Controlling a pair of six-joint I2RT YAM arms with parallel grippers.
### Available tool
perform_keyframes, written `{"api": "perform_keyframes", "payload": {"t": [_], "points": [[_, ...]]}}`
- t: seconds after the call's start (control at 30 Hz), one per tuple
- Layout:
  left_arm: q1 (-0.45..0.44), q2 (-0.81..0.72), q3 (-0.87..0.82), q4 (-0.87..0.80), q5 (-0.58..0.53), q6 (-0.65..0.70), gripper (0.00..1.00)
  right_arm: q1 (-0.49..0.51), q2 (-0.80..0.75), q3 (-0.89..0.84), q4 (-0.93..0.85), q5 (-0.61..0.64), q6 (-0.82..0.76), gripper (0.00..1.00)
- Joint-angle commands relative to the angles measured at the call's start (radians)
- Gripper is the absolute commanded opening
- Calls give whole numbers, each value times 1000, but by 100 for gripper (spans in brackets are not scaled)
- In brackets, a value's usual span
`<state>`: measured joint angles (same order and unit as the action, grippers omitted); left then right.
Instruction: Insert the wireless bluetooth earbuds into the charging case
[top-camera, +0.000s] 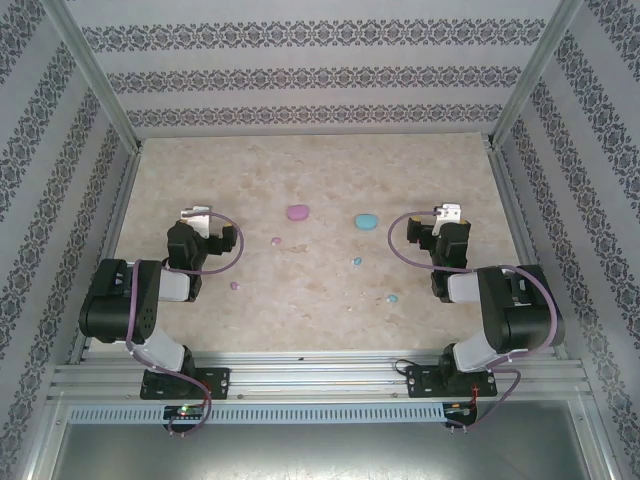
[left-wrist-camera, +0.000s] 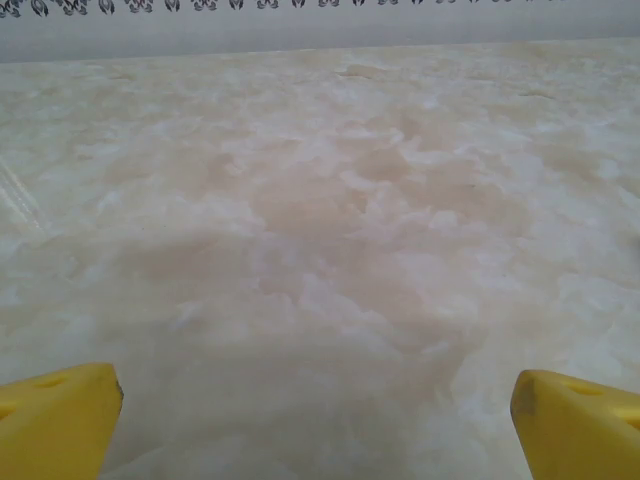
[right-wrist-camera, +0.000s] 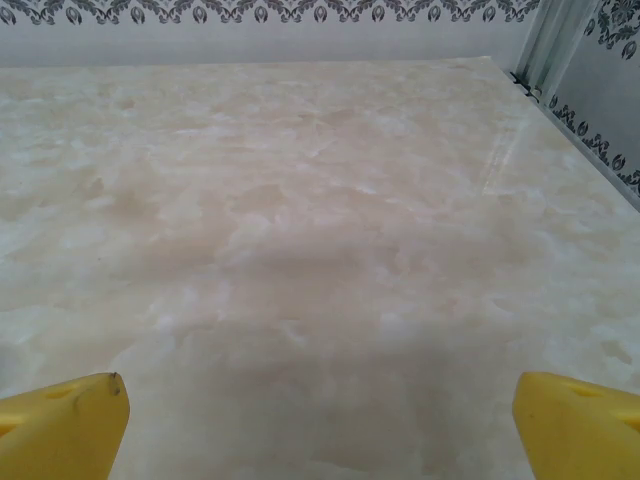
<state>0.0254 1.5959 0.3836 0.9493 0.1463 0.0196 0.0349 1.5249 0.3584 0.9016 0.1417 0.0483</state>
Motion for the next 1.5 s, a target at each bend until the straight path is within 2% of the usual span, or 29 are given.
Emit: {"api": "perform_keyframes", "payload": {"t": [0.0, 1.13, 1.27, 1.47], "points": [[-8, -13, -10, 7, 12, 16, 100, -3, -13, 16, 14, -11, -9, 98], [-9, -12, -11, 7, 11, 16, 100, -3, -14, 16, 16, -10, -7, 98], [-8, -13, 10, -30, -99, -23, 100, -3, -14, 16, 15, -10, -9, 98], [-8, -11, 8, -25, -99, -24, 100, -3, -13, 17, 13, -11, -7, 98]]}}
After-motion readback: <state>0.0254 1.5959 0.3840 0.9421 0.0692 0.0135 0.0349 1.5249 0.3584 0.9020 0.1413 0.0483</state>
